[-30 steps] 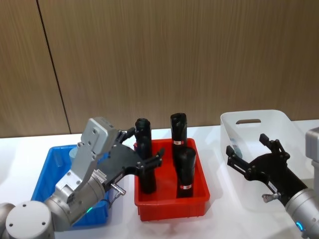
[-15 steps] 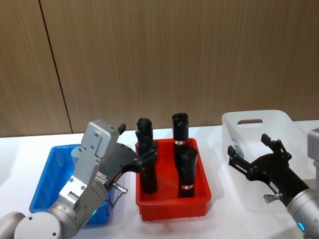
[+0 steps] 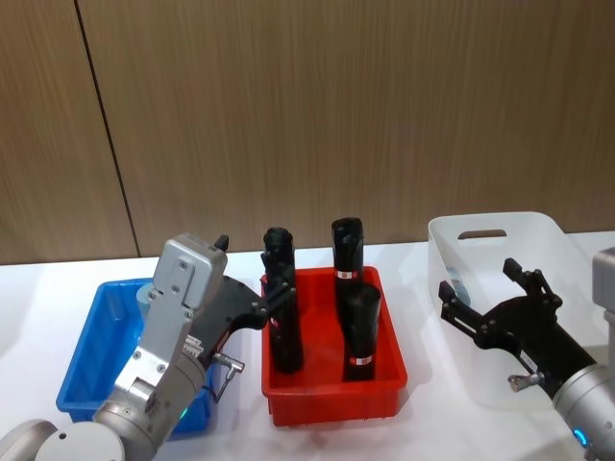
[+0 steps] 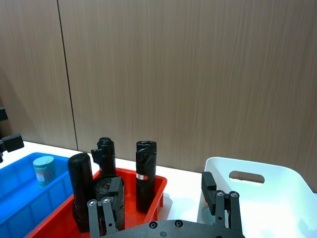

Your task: Pick the cotton swabs from the blue box and place them into the white box.

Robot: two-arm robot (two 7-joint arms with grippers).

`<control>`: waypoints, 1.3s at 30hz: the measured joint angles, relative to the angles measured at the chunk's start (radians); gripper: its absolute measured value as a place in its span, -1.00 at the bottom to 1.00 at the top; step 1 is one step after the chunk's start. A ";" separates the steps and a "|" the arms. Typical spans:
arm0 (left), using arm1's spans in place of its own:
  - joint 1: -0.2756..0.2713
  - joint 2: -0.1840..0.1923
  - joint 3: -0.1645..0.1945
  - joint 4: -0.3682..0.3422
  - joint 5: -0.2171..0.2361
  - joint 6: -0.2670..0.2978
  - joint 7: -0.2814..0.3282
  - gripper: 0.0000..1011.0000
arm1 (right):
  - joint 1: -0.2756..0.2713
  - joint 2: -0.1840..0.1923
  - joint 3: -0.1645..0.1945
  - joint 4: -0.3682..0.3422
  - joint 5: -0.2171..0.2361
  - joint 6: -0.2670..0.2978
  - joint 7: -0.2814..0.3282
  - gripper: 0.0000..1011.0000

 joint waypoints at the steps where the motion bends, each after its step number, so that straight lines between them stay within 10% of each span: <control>1: 0.000 0.000 0.000 0.000 0.000 0.000 0.000 0.99 | 0.000 0.000 0.000 0.000 0.000 0.000 0.000 0.98; 20: -0.001 0.000 -0.001 0.000 0.000 0.000 0.001 0.99 | 0.010 0.000 0.003 0.007 0.007 0.027 0.026 0.98; 39: -0.001 0.000 -0.001 0.001 -0.001 0.001 0.001 0.99 | 0.102 -0.016 0.000 0.085 0.032 0.157 0.204 0.98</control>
